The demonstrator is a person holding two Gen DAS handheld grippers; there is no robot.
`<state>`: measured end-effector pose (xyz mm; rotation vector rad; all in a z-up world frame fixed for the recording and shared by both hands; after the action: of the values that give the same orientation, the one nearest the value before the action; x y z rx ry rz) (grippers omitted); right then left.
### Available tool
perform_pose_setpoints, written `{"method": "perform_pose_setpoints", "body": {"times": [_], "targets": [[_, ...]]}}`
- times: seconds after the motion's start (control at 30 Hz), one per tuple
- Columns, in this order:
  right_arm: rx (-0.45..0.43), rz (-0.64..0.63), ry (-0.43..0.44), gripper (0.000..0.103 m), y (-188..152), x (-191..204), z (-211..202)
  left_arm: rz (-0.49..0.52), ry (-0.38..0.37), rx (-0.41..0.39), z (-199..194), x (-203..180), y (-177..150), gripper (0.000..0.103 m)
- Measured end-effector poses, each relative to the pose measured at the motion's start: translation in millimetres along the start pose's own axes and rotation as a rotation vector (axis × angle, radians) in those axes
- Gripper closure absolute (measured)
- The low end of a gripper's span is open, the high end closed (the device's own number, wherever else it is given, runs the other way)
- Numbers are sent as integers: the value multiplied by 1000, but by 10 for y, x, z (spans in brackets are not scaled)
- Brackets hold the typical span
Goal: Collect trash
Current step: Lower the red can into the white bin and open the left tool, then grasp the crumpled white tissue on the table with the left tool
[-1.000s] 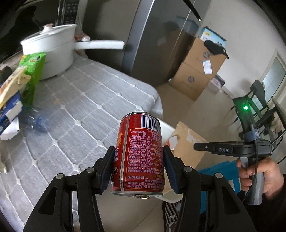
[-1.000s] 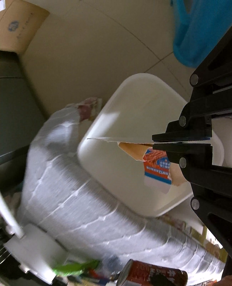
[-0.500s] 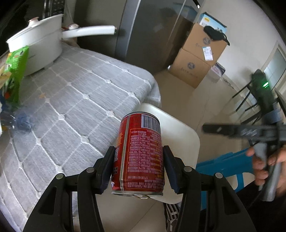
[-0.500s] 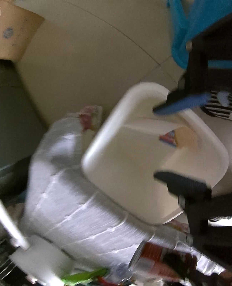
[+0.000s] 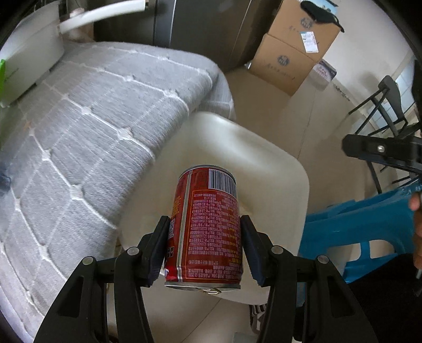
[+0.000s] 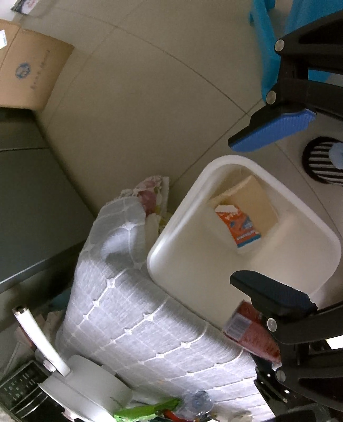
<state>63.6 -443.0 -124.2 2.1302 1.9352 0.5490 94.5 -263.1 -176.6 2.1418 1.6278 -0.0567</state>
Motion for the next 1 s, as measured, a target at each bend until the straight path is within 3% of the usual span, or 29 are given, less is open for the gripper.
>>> {"method": "perform_pose_setpoints", "body": {"times": [0.17,0.2,0.23,0.3,0.63,1.0], "targets": [[-3,2,-19,22,-1,-44,5,-12,-2,18,106,-12,36,46],[-2,7,-22,21,0,-56,9,-19,-1,9,95,-3,55,38],[0,10,-24,21,2,-66,12,-27,-2,-5,59,10,77,23],[-1,12,-24,21,4,-70,10,-37,-4,-31,-33,30,126,16],[-32,-46,-27,19,81,112,-50,-94,-5,-155,-718,401,207,9],[-69,-162,-14,17,304,716,-19,-268,114,-327,-1608,1521,129,0]]}}
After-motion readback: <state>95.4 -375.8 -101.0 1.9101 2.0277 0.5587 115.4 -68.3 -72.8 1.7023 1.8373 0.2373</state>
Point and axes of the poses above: each gripper's, at about its wrist camera, not at the fingertips, and z roughly the way its jaws point, x to its left, y to its top, the point moved 6 cm from there along z, roughly the way its jaws point, and after that the axes turned 15 degrees about -z, right-handed, at the moved point
